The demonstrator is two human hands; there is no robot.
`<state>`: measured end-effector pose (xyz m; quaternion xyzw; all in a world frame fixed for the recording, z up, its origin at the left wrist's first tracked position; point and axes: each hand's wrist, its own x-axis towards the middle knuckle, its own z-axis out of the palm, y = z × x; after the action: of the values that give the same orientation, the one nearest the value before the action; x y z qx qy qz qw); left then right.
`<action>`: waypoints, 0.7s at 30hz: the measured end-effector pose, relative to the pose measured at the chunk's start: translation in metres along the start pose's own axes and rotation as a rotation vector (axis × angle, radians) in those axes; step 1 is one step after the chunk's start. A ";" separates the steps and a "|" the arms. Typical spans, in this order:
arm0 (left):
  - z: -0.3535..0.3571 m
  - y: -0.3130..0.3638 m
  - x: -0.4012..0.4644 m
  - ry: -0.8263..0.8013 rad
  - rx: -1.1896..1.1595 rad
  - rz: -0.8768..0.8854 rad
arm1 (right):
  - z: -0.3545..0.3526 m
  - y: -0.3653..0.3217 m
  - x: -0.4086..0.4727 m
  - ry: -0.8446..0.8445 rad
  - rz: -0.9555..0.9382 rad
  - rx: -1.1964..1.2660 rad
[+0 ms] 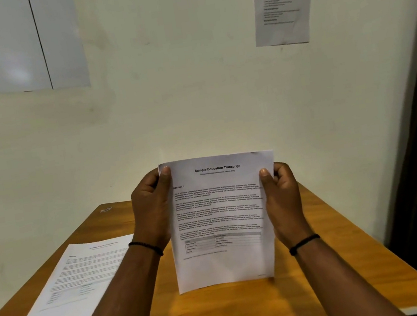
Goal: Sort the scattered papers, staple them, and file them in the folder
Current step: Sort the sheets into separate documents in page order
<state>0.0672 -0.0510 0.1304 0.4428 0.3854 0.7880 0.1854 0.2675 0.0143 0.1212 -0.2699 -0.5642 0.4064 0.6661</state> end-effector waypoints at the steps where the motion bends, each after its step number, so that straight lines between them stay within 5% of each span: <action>1: -0.001 0.001 0.001 0.026 -0.033 -0.016 | -0.001 0.000 0.000 -0.007 0.001 -0.002; 21: -0.001 0.003 0.007 0.068 -0.113 -0.069 | 0.000 -0.007 0.010 0.047 0.051 0.117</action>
<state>0.0628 -0.0494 0.1363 0.3910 0.3614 0.8163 0.2241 0.2693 0.0188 0.1319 -0.2543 -0.5166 0.4492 0.6832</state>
